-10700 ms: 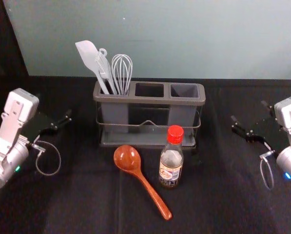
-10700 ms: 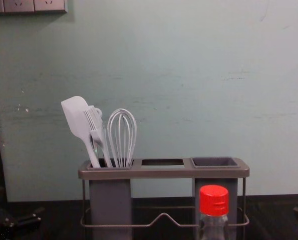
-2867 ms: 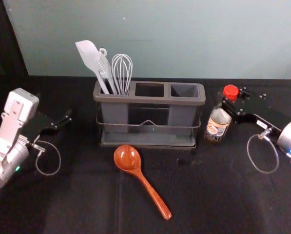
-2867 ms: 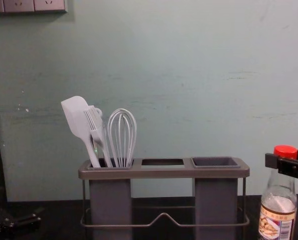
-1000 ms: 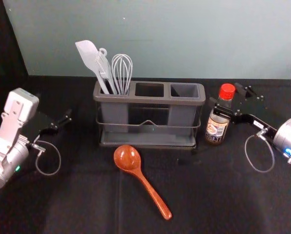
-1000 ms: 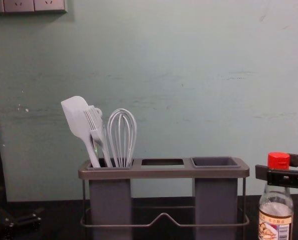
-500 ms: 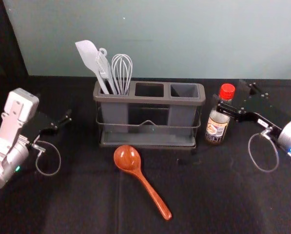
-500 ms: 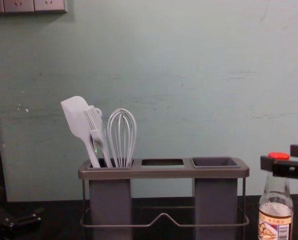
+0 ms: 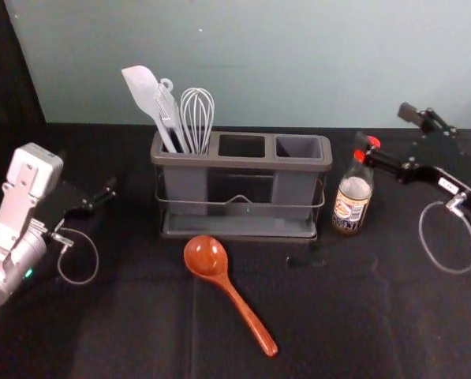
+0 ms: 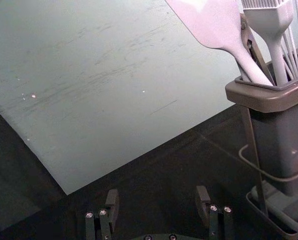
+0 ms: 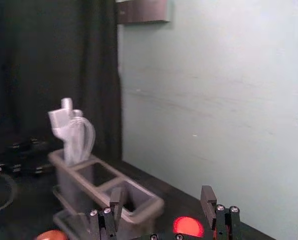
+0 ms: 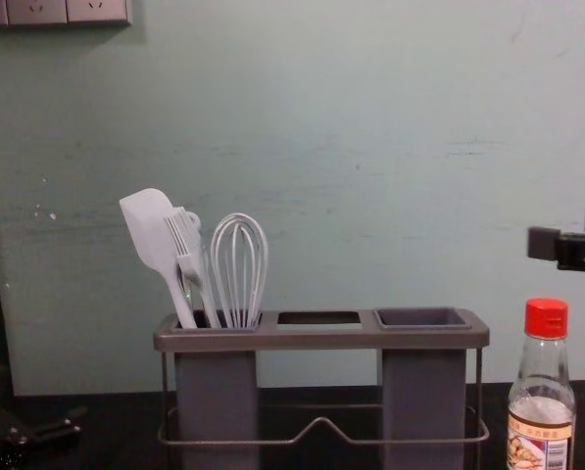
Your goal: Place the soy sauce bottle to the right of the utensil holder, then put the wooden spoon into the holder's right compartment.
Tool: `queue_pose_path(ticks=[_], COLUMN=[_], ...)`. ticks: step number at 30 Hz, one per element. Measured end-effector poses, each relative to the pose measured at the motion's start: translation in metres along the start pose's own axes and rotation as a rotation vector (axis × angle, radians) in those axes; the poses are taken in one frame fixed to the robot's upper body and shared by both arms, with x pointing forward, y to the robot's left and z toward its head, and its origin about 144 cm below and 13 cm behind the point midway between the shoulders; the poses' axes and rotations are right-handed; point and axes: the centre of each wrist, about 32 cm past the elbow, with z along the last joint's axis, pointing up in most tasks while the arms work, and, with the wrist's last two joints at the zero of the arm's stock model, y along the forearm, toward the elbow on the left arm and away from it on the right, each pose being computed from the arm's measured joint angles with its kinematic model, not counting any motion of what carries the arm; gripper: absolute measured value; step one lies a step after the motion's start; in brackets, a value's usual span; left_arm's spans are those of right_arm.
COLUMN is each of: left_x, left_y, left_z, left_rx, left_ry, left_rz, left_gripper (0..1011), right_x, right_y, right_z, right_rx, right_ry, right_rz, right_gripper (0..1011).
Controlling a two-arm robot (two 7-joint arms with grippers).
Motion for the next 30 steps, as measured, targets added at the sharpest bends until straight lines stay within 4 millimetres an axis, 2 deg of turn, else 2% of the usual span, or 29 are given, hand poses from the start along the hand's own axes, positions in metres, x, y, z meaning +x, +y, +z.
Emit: queue_pose_path(ticks=[9, 13, 20, 27, 30], left_x=[0.000, 0.000, 0.000, 0.000, 0.000], left_y=[0.000, 0.000, 0.000, 0.000, 0.000], left_z=[0.000, 0.000, 0.000, 0.000, 0.000], left_rx=[0.000, 0.000, 0.000, 0.000, 0.000], left_ry=[0.000, 0.000, 0.000, 0.000, 0.000], left_rz=[0.000, 0.000, 0.000, 0.000, 0.000], left_gripper=[1005, 1005, 1005, 1005, 1005], right_x=[-0.022, -0.037, -0.076, -0.098, -0.110], right_y=[0.005, 0.013, 0.048, 0.079, 0.100], right_z=[0.027, 0.036, 0.046, 0.050, 0.054], right_rx=[-0.041, -0.076, -0.244, -0.420, -0.547], right_ry=[-0.013, -0.002, 0.049, 0.079, 0.094], right_rz=[0.169, 0.249, 0.362, 0.342, 0.314], right_gripper=[1000, 1000, 1000, 1000, 1000])
